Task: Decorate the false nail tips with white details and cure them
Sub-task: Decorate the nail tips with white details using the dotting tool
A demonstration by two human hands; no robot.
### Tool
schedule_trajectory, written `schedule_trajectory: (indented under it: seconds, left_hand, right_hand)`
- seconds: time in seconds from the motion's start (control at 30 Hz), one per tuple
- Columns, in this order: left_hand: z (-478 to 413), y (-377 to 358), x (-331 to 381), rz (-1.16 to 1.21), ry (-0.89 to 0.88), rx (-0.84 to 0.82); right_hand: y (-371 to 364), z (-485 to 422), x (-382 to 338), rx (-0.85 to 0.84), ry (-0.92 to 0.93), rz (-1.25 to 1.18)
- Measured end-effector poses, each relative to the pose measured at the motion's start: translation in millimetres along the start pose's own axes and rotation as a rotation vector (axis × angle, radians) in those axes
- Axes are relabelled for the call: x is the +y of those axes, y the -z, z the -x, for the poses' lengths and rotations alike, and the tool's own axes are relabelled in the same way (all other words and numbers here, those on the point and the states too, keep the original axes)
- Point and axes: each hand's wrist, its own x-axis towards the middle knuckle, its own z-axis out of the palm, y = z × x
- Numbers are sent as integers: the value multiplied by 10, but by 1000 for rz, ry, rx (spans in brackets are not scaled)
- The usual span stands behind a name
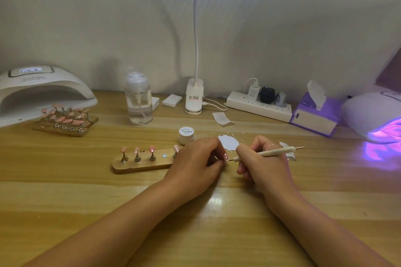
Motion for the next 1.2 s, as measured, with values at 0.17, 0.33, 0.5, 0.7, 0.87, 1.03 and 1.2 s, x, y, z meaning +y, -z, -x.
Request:
schedule_trajectory:
  seconds: [0.17, 0.33, 0.5, 0.7, 0.87, 1.03, 1.2]
  left_hand:
    - [-3, 3, 5, 5, 1, 0]
    - [3, 6, 5, 18, 7, -1]
    - [0, 5, 2, 10, 4, -5]
    - [4, -1, -9, 13, 4, 0]
    - [8, -6, -7, -27, -16, 5]
    - [37, -15, 12, -68, -65, 36]
    - [53, 9, 81, 21, -116, 131]
  right_hand:
    - [10, -2, -7, 10, -9, -39]
    - [2, -14, 13, 8, 0, -27]
    - [-5, -17, 31, -6, 8, 4]
    - [11, -23, 13, 35, -3, -107]
    - [39, -28, -7, 141, 5, -288]
    - [77, -33, -20, 242, 77, -294]
    - [115, -67, -38, 297, 24, -302]
